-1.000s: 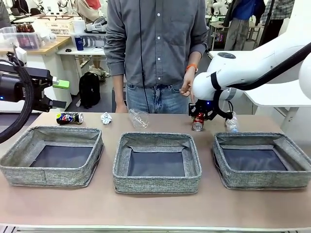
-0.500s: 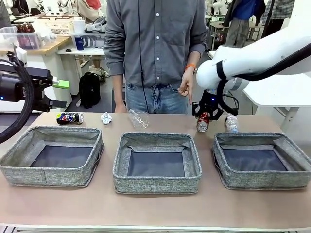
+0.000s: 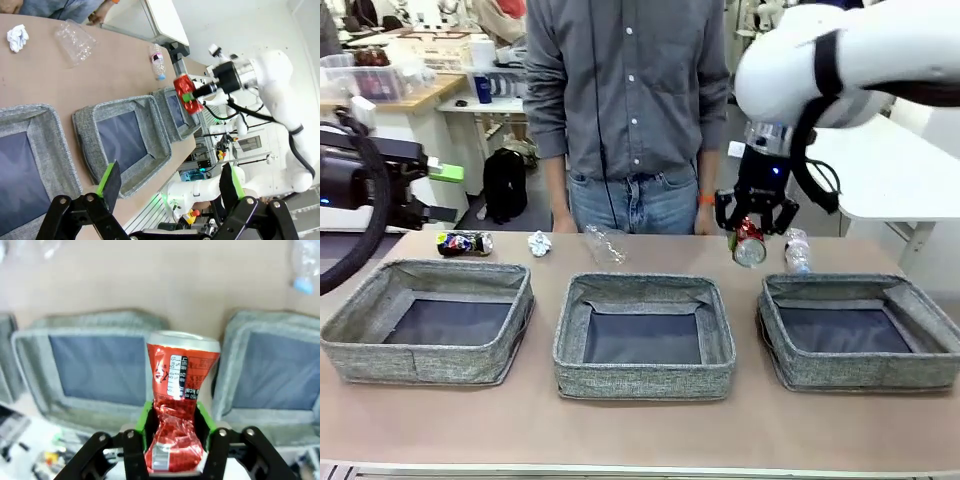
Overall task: Sort the waste into the appropriate baskets.
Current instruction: Pick up the waste item pointed out by the person.
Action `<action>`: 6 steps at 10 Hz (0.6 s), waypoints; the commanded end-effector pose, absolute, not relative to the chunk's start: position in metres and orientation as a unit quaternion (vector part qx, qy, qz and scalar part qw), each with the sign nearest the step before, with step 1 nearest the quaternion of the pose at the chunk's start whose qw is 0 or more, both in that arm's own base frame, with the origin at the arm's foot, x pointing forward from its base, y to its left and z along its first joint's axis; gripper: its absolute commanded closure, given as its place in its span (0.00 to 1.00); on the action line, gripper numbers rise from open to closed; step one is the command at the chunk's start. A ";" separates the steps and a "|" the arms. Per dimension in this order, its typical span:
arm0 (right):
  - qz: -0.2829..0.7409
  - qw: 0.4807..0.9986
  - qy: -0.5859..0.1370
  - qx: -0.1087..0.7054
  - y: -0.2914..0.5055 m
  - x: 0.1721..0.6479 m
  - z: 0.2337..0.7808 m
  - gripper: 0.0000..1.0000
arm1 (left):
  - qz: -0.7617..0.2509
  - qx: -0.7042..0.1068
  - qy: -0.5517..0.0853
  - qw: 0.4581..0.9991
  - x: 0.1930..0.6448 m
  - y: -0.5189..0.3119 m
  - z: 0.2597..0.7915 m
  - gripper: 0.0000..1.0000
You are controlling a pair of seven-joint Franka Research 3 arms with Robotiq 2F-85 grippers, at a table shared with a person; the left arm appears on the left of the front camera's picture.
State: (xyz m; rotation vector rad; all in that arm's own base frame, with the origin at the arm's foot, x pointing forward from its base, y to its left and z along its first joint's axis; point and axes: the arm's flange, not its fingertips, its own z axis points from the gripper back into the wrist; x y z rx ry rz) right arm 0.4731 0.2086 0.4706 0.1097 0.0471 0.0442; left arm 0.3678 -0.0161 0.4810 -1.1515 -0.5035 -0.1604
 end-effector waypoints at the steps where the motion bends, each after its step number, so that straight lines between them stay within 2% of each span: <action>1: 0.056 0.993 -0.026 0.103 0.177 0.470 0.459 0.60 | -0.082 -0.544 -0.247 0.798 0.368 -0.018 0.479 0.00; 2: 0.022 0.998 0.024 0.055 0.209 0.473 0.471 0.60 | -0.082 -0.544 -0.247 0.798 0.368 -0.018 0.479 0.00; 6: 0.034 0.998 0.015 0.059 0.205 0.466 0.465 0.60 | -0.082 -0.544 -0.247 0.798 0.368 -0.018 0.479 0.00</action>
